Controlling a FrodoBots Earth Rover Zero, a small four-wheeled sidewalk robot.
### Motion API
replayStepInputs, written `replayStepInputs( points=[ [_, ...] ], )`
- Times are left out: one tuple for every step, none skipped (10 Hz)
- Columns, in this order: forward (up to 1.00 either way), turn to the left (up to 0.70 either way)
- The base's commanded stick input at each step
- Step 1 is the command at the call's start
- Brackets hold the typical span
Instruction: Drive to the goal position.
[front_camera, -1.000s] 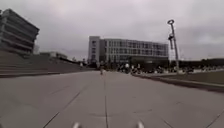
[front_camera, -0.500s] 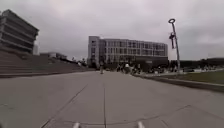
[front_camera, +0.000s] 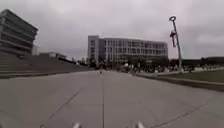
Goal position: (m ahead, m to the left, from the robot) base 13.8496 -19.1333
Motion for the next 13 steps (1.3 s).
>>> replayStepInputs(
  points=[
    [0.45, 0.00],
    [0.45, 0.00],
    [0.45, 0.00],
    [0.45, 0.00],
    [0.45, 0.00],
    [0.45, 0.00],
    [0.45, 0.00],
    [0.45, 0.00],
    [0.45, 0.00],
    [0.45, 0.00],
    [0.45, 0.00],
    [0.45, 0.00],
    [0.45, 0.00]
  ],
)
